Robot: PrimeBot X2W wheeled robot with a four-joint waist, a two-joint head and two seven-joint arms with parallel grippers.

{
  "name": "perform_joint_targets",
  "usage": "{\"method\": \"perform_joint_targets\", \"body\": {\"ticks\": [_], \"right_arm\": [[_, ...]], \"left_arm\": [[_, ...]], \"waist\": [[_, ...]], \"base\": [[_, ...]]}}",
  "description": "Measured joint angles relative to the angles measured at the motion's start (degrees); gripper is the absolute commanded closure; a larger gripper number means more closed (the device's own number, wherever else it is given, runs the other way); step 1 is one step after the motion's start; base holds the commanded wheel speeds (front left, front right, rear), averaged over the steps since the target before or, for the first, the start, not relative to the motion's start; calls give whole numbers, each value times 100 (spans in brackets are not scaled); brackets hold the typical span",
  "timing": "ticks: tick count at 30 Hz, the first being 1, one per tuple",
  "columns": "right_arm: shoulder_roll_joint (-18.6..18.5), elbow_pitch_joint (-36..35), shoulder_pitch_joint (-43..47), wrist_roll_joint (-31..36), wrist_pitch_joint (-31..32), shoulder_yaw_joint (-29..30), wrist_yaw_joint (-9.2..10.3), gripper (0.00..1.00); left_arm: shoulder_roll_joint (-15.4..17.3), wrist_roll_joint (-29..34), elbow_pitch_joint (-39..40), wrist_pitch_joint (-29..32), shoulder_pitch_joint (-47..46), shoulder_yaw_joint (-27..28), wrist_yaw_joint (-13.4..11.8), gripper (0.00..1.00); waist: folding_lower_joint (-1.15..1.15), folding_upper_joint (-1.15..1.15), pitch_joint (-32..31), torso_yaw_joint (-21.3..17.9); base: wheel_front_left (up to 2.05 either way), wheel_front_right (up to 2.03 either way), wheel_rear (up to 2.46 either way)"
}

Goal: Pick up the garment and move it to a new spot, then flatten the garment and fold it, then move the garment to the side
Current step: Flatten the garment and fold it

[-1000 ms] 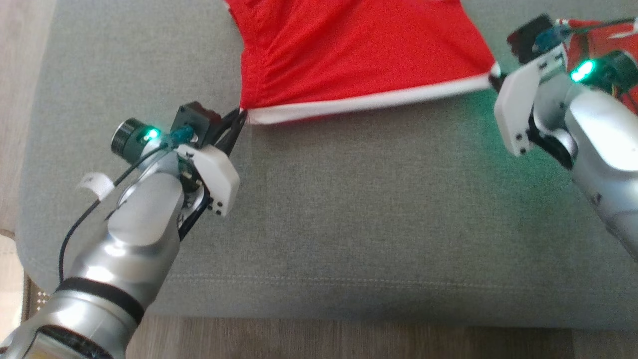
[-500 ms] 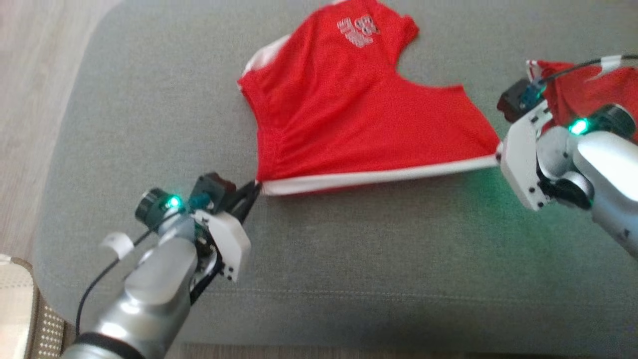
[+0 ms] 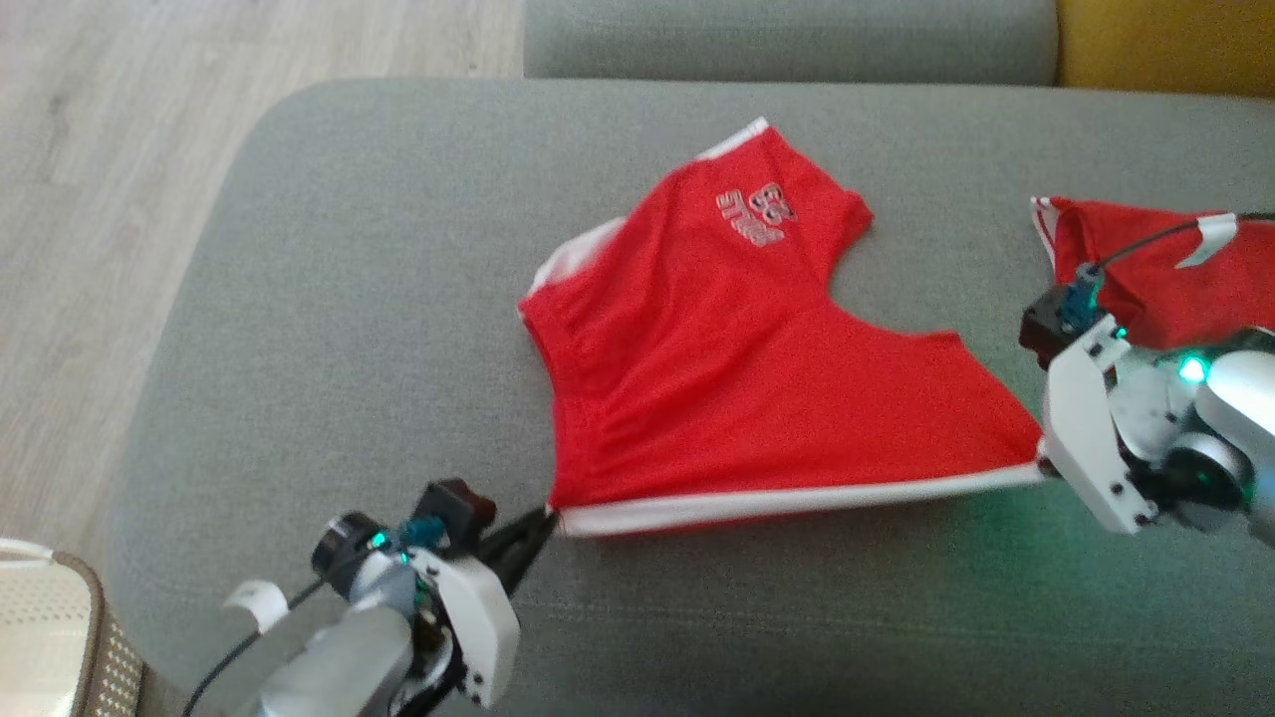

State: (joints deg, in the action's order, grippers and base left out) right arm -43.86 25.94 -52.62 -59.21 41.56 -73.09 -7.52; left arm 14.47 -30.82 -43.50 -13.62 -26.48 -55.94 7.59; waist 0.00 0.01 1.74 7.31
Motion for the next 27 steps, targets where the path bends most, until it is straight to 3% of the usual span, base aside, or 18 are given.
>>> {"method": "perform_joint_targets", "body": {"ticks": [9,13,19,27], "right_arm": [[-614,-825,371,-499,815,-74,0,100],[-787,-1105,376,-548,854,60,0,100],[-714,-950,4,-546,606,515,1,100],[-238,-255,-722,-304,369,940,1,100]], "left_arm": [[349,-271,912,423,603,-282,0,100],[547,-371,1370,603,753,-274,-42,100],[637,-486,1902,706,600,-88,-211,100],[495,-723,2221,906,-82,145,-250,100]], "waist": [[0,0,-332,100],[0,0,-291,133],[0,0,-95,260],[0,0,330,620]], "base": [[0,0,0],[0,0,0],[0,0,0],[0,0,0]]}}
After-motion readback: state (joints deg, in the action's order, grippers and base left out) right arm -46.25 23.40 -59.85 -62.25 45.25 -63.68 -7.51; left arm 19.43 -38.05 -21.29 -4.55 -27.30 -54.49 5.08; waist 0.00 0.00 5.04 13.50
